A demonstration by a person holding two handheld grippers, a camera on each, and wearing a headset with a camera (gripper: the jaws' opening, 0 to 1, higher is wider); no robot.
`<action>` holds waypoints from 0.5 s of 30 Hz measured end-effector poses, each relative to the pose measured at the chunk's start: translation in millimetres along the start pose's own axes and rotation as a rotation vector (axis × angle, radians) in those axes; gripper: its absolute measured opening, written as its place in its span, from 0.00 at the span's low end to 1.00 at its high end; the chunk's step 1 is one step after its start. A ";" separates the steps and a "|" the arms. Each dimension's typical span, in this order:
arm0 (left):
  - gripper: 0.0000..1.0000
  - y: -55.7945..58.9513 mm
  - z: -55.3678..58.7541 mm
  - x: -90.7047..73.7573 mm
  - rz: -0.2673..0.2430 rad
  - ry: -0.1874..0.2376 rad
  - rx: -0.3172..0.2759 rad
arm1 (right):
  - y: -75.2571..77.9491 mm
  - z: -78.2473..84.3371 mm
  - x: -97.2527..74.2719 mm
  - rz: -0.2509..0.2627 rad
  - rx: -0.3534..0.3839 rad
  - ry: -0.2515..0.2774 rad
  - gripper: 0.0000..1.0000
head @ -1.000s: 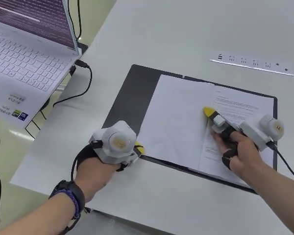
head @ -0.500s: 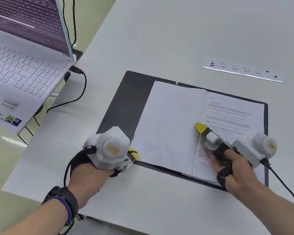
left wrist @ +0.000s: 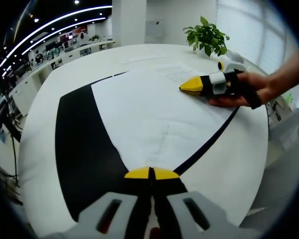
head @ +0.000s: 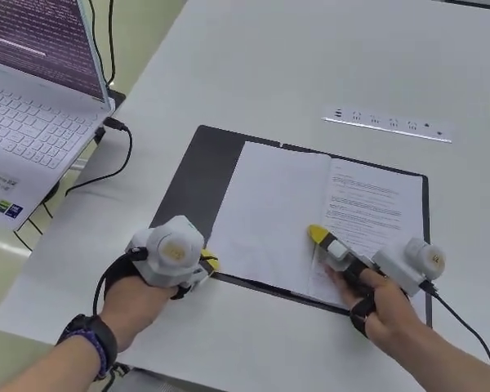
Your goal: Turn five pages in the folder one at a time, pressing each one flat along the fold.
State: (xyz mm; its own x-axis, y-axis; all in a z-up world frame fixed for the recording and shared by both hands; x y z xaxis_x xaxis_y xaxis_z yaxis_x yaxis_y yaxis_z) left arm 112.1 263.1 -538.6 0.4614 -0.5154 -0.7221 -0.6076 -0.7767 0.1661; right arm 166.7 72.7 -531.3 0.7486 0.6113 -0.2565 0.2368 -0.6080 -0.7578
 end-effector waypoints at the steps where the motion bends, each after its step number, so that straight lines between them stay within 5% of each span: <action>1: 0.00 0.0 0.0 -0.1 -0.001 0.001 -0.002 | 0.1 2.1 -1.3 -0.002 0.000 -0.003 0.00; 15: 0.00 0.6 -0.1 -0.1 -0.001 0.002 -0.005 | -9.6 29.1 -19.4 -0.012 -0.006 -0.039 0.00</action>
State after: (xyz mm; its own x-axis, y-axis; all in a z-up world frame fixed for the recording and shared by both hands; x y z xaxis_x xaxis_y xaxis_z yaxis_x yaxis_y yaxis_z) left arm 111.8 262.6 -538.4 0.4632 -0.5152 -0.7211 -0.6041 -0.7789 0.1684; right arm 131.9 81.4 -536.5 0.7211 0.6380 -0.2703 0.2496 -0.6031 -0.7576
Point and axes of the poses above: the centre of the closed fingertips' face, and the gripper's own axes: x roughly forward along the fingers, y roughly to its right, z roughly out of its underside, the point moved 3 cm from there along -x, roughly backward along the fingers, and after that the axes turned 8 degrees about -x, right-handed, at the moved point
